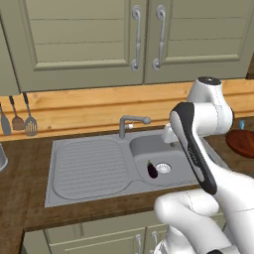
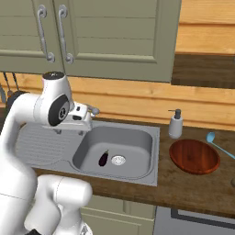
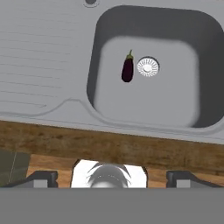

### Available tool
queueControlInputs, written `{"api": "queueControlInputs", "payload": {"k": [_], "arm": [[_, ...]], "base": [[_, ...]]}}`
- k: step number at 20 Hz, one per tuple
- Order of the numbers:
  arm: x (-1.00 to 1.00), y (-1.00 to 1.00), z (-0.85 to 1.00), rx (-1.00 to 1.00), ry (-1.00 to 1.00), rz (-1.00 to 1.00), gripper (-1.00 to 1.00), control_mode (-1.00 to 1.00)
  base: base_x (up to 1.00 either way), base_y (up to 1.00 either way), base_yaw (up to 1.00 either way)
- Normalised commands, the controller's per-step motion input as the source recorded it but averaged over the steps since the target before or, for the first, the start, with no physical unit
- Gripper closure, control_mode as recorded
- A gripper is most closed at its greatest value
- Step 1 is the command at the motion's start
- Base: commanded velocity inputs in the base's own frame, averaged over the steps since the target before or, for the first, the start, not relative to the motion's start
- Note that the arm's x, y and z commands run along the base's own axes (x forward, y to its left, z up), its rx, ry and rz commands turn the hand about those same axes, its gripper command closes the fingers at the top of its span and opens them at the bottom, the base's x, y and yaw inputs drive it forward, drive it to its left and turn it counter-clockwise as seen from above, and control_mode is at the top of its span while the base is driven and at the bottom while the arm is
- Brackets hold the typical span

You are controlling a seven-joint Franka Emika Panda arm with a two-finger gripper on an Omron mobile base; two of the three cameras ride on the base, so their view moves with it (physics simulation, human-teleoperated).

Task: Pick the eggplant from the sink and place it in the bowl. Then pick the bowl and place it in the microwave. Then close the microwave door and press the start button.

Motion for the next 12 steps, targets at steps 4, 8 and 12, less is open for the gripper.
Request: {"api": "queueControlInputs", "payload": {"k": [4,8,12], "arm": [[0.0,-0.26,-0.61,0.03,0.02,0.0,-1.0,-1.0],[0.01,-0.24,-0.68,0.03,0.03,0.0,-1.0,-1.0],[0.18,-0.17,-0.6,0.0,0.0,0.0,-1.0,-1.0]], "base": [[0.0,0.0,0.0],[0.0,0.0,0.0],[0.0,0.0,0.0]]}}
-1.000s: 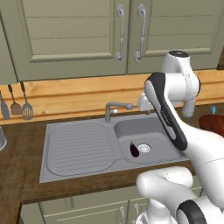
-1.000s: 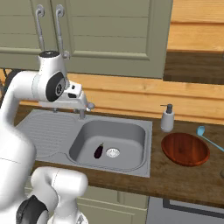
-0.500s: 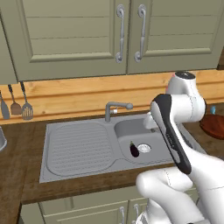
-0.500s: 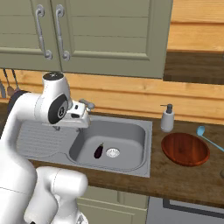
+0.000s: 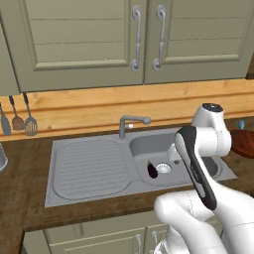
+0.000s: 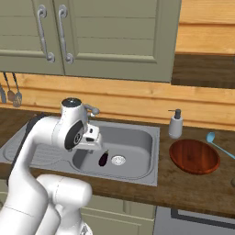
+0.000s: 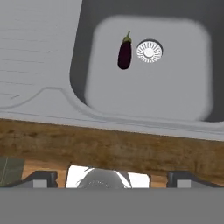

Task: Pick the eggplant from the sink and place it in the bowl. Then pick the bowl and place it in the microwave. Then close the microwave door and press the start button.

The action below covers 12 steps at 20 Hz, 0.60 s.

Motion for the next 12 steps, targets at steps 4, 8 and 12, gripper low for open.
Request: {"api": "queueControlInputs", "payload": {"k": [4,8,12], "arm": [[0.36,-0.1,-0.54,0.0,0.0,0.0,-1.0,-1.0],[0.62,0.0,-0.47,0.04,-0.01,0.0,-1.0,-1.0],[0.86,0.0,-0.5,0.09,0.0,0.0,-1.0,-1.0]], "base": [[0.0,0.0,0.0],[0.0,0.0,0.0],[0.0,0.0,0.0]]}}
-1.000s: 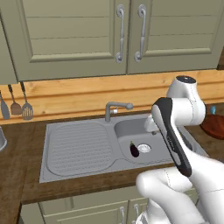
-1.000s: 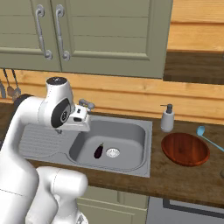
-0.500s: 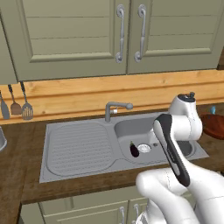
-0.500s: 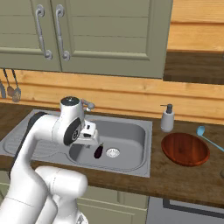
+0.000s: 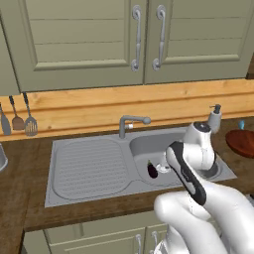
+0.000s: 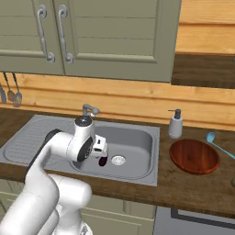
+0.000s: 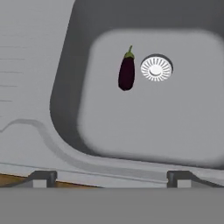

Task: Pick the eggplant from the sink and place it in the bowl. Then pick the bowl and place it in the microwave. Then close the microwave door and press the start button.

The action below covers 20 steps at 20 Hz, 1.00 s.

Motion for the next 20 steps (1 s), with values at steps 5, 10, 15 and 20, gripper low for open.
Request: {"api": "queueControlInputs", "payload": {"k": [5,10,15,20], "arm": [[0.6,0.0,-0.3,0.13,0.0,0.0,-1.0,-1.0],[0.5,0.0,0.0,0.01,0.17,0.0,-1.0,-1.0],[0.4,0.0,-0.05,0.0,0.2,0.0,-1.0,-1.0],[0.08,-0.02,-0.27,0.0,0.01,0.0,-1.0,-1.0]], "base": [[0.0,0.0,0.0],[0.0,0.0,0.0],[0.0,0.0,0.0],[0.0,0.0,0.0]]}}
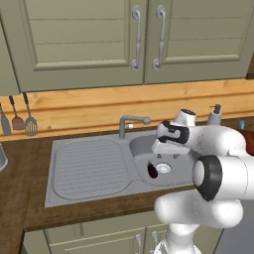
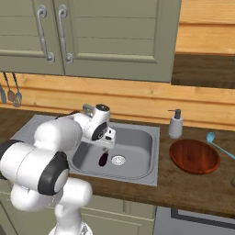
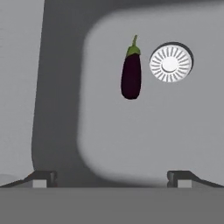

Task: Pick the eggplant from the sink and place it in the bowl. Then pick the bowl and place it in the microwave. Then close the microwave door and press the start button.

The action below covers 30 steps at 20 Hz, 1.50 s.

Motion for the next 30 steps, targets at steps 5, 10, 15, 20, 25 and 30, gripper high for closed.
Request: {"api": "queueControlInputs", "payload": {"k": [5,10,15,20,25,30], "arm": [[0.14,-0.08,-0.32,0.01,0.0,0.0,-1.0,-1.0],[0.29,-0.13,-0.41,0.0,0.0,0.0,-1.0,-1.0],[0.29,-0.05,-0.27,0.0,0.0,0.01,-1.0,-1.0],[0.27,0.0,-0.31,0.0,0.0,0.01,-1.0,-1.0],[0.22,0.0,-0.3,0.0,0.0,0.0,-1.0,-1.0],[0.26,0.0,-0.29,0.0,0.0,0.0,-1.0,-1.0]], "base": [[0.0,0.0,0.0],[0.0,0.0,0.0],[0.0,0.0,0.0],[0.0,0.0,0.0],[0.0,0.0,0.0],[0.0,0.0,0.0]]}}
